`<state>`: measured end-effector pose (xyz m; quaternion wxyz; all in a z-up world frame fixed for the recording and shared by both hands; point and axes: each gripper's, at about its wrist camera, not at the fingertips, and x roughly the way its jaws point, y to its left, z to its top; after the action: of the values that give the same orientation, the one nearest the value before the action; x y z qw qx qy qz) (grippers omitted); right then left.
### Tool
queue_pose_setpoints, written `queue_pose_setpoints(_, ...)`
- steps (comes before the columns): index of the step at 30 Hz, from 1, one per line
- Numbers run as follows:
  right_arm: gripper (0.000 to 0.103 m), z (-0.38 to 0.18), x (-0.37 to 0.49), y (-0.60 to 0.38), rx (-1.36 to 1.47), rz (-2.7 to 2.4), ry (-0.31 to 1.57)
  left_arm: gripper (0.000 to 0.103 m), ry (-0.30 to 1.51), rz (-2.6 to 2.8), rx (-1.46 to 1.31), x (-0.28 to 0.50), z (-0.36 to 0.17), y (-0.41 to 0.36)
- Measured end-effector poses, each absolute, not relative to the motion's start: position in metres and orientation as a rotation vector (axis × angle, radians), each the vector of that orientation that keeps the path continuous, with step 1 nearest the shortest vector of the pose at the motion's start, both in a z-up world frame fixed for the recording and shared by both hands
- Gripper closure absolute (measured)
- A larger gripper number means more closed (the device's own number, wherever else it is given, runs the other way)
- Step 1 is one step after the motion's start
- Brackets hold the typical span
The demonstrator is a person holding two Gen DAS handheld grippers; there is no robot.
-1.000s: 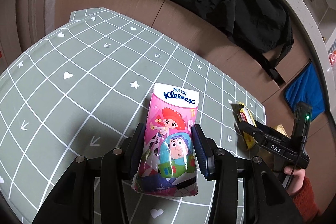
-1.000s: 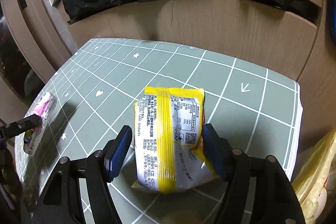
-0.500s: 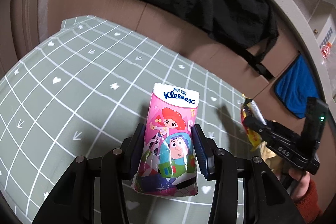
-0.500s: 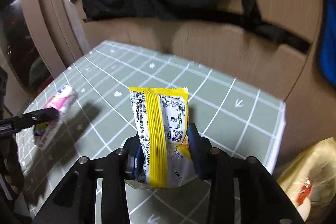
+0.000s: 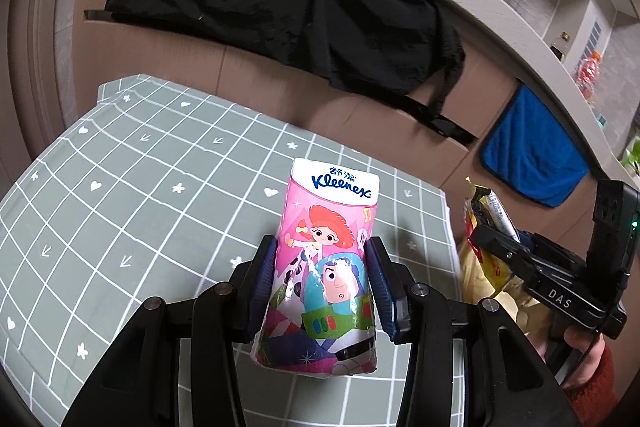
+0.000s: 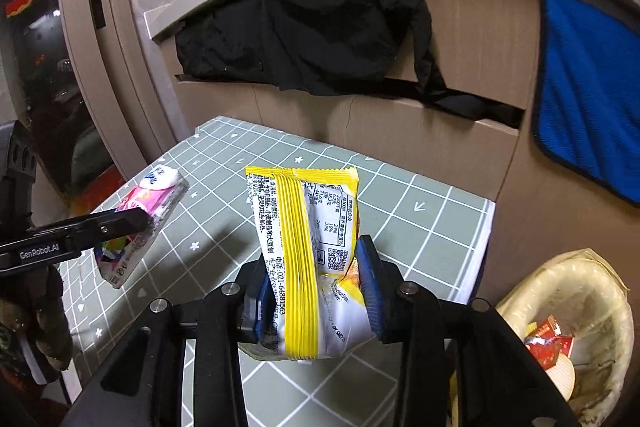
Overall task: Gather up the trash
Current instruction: 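Lift and carry the Kleenex pack and snack packet over the yellow-lined bin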
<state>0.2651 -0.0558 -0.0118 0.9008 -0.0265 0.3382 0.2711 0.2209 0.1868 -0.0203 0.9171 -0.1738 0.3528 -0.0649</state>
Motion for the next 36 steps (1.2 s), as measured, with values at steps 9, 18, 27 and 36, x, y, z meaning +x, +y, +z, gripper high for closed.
queue_pose_setpoints(9, 0.068, 0.024, 0.241, -0.088, -0.033, 0.545, 0.593, 0.057, 0.609, -0.182, -0.295, 0.214, 0.026, 0.148)
queue_pose_setpoints(18, 0.068, 0.075, 0.215, -0.168, 0.010, 0.451, 0.444, 0.057, 0.462, -0.341, -0.254, 0.228, 0.089, 0.065)
queue_pose_setpoints(27, 0.068, 0.096, 0.196, -0.258, 0.008, 0.254, 0.385, 0.057, 0.410, -0.509, -0.205, 0.244, 0.103, -0.031)
queue_pose_setpoints(36, 0.068, 0.070, 0.205, -0.304, 0.073, 0.185, 0.450, 0.057, 0.532, -0.560, -0.174, 0.263, 0.064, -0.084)
